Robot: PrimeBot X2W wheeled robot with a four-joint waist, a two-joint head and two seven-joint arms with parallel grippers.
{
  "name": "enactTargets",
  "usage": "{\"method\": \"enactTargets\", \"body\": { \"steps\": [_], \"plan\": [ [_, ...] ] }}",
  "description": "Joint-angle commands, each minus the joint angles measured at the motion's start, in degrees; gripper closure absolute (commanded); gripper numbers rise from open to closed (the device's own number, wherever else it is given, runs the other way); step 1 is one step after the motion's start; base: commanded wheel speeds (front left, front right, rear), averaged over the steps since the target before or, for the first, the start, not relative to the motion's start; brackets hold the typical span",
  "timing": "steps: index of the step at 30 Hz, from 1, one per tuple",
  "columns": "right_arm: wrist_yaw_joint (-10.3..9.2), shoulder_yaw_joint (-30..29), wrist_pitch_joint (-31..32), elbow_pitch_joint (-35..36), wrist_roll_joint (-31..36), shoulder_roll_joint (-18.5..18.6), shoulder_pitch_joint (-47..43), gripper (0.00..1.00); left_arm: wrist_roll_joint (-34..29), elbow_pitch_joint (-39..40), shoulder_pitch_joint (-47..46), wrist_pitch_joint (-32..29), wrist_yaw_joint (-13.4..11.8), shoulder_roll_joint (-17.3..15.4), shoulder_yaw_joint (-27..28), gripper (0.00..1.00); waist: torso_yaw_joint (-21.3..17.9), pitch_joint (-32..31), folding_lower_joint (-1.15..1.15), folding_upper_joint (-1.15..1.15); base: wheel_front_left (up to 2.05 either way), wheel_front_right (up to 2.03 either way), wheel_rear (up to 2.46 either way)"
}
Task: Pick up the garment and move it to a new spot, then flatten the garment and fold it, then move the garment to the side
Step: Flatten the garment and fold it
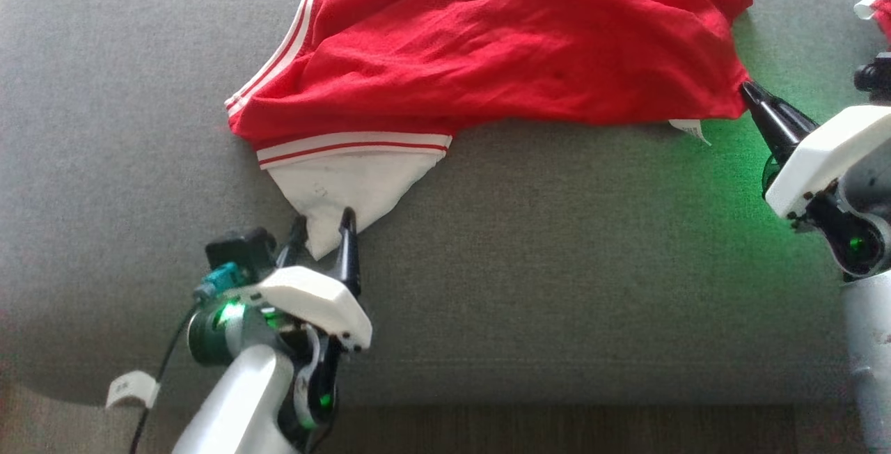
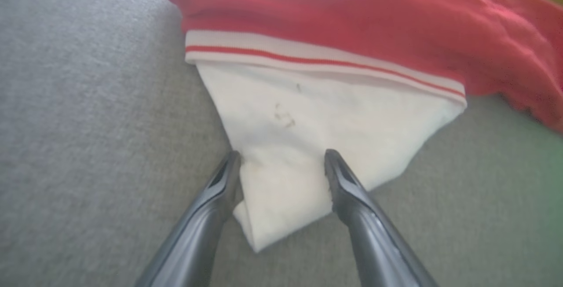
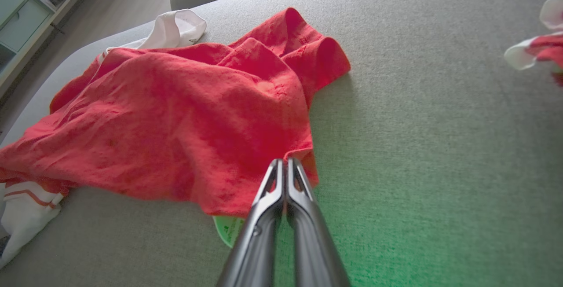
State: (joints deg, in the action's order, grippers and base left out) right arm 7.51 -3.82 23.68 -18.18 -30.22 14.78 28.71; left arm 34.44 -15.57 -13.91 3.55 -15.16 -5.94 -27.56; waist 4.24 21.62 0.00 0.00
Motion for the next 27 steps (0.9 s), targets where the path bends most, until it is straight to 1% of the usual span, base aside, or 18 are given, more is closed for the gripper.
{"method": "enactTargets", "body": {
  "steps": [1, 5, 9, 16, 22, 23, 24, 25, 26, 27],
  "plan": [
    [-0.02, 0.4, -0.3, 2.5, 0.3, 0.5, 0.6, 1.0, -1.1, 1.5, 3.3, -2.0, -1.2, -1.4, -0.5, 0.0, 0.0, 0.0, 0.0, 0.0, 0.0, 0.0, 0.0],
    [-0.02, 0.3, -0.4, 2.6, 0.2, 0.7, 0.6, 1.0, -3.8, 7.1, 6.3, -4.9, -4.0, -3.9, -2.5, 0.0, 0.2, -0.1, 0.0, 0.0, 0.0, 0.0, 0.0],
    [-0.02, 0.0, -0.5, 2.8, 0.1, 0.6, 0.6, 1.0, -4.5, 11.4, 7.9, -6.5, -4.9, -5.0, -3.4, 0.0, 0.6, -0.2, 0.0, 0.0, 0.0, 0.0, 0.0],
    [-0.02, 0.4, -0.5, 2.8, 0.1, 0.1, 0.8, 1.0, -6.8, 11.4, 6.0, -5.4, -5.1, -5.6, -4.4, 0.0, 0.7, 0.1, 0.0, 0.0, 0.0, 0.0, 0.0],
    [-0.02, 0.4, -0.5, 2.8, -0.1, 0.3, 0.9, 1.0, -11.3, 9.3, 3.6, -2.8, -6.8, -6.9, -5.3, 0.0, 0.2, 0.5, 0.0, 0.0, 0.0, 0.0, 0.0],
    [-0.02, 0.3, -0.5, 2.9, -0.2, 0.4, 0.9, 1.0, -12.0, 9.0, 3.2, -2.3, -7.1, -7.0, -5.5, 0.03, 0.2, 0.5, 0.0, 0.0, 0.0, 0.0, 0.0],
    [-0.02, 0.2, -0.5, 2.9, -0.2, 0.4, 0.8, 1.0, -12.6, 8.7, 2.9, -1.9, -7.2, -7.1, -5.7, 0.1, 0.2, 0.6, 0.0, 0.0, 0.0, 0.0, 0.0],
    [-0.02, 0.1, -0.6, 2.8, -0.2, 0.5, 0.8, 1.0, -13.2, 8.3, 2.6, -1.7, -7.3, -7.3, -6.0, 0.29, 0.1, 0.5, 0.0, 0.0, 0.0, 0.0, 0.0],
    [-0.02, 0.1, -0.6, 2.8, -0.2, 0.5, 0.7, 1.0, -13.7, 8.0, 2.3, -1.6, -7.4, -7.4, -6.3, 0.61, 0.1, 0.5, 0.0, 0.0, 0.0, 0.0, 0.0],
    [-0.02, 0.0, -0.6, 2.7, -0.1, 0.5, 0.7, 1.0, -14.4, 7.7, 1.9, -1.2, -7.6, -7.5, -6.7, 1.0, 0.1, 0.4, 0.0, 0.0, 0.0, 0.0, 0.0]
  ]
}}
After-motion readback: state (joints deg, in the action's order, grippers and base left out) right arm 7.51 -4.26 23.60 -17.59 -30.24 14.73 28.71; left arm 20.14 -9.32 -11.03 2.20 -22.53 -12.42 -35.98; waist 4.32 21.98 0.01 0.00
